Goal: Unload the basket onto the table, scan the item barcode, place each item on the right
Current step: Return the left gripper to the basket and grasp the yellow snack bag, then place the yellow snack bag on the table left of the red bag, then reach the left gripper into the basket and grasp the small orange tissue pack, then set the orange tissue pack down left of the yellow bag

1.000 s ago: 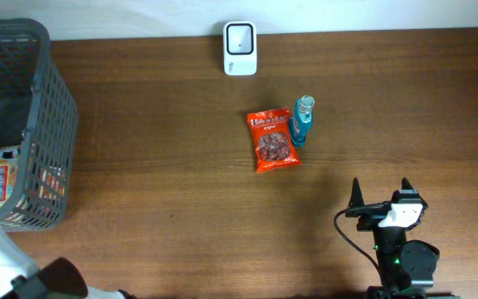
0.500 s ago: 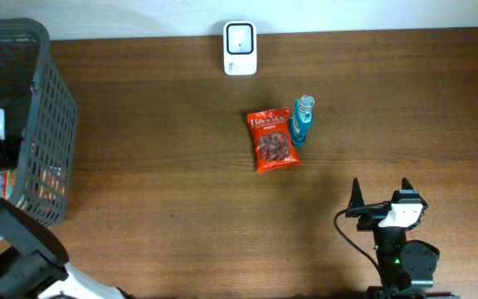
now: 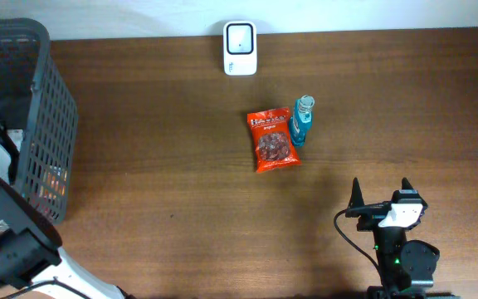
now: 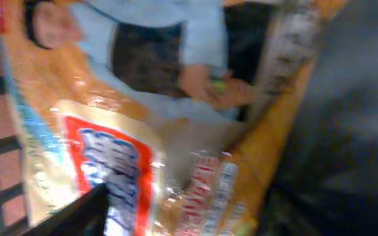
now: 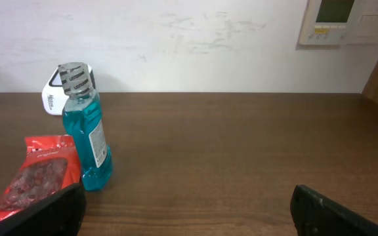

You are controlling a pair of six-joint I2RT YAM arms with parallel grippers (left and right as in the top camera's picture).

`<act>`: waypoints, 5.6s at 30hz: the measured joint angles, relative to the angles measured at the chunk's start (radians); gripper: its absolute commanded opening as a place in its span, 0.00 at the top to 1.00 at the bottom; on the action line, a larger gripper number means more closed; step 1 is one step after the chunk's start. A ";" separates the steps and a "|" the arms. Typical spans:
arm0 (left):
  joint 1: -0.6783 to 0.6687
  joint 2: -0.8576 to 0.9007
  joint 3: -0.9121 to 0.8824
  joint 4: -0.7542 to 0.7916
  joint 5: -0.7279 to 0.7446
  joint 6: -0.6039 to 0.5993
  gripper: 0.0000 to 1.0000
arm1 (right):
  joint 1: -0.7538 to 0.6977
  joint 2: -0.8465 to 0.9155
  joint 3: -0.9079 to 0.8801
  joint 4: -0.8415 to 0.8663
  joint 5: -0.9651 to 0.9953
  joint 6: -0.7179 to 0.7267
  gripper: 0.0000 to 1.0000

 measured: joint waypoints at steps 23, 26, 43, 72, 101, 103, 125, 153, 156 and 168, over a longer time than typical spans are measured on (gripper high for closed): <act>0.040 -0.275 0.261 -0.004 0.452 -0.263 1.00 | 0.000 0.000 0.000 0.000 0.000 0.000 0.02; 0.040 -0.423 0.294 0.095 0.634 -0.406 1.00 | 0.000 0.000 0.000 0.000 0.000 -0.001 0.02; -0.710 -0.546 0.234 -0.218 0.775 -0.607 1.00 | 0.000 0.000 0.000 0.000 0.000 0.000 0.02; -1.104 0.004 0.269 -0.150 0.428 -1.042 0.35 | 0.000 0.000 0.000 0.000 0.000 0.000 0.01; 0.066 0.006 0.426 -0.575 0.378 -0.225 0.21 | 0.000 0.000 0.000 0.000 0.000 0.000 0.02; 0.067 0.059 0.426 -0.608 0.381 -0.217 0.21 | 0.000 0.000 0.000 0.000 0.000 0.000 0.02; 0.071 0.191 0.435 -0.753 0.448 -0.185 1.00 | 0.000 0.000 0.000 0.000 0.000 0.000 0.02; -0.126 0.043 1.662 -0.901 0.888 -0.599 1.00 | 0.000 0.000 0.000 0.000 0.000 0.000 0.02; -0.315 0.045 1.638 -0.982 0.910 -0.590 1.00 | 0.000 0.000 0.000 0.000 0.000 0.000 0.02; -0.841 0.060 0.769 -0.817 0.584 -0.556 1.00 | 0.000 0.000 0.000 0.000 0.000 0.000 0.02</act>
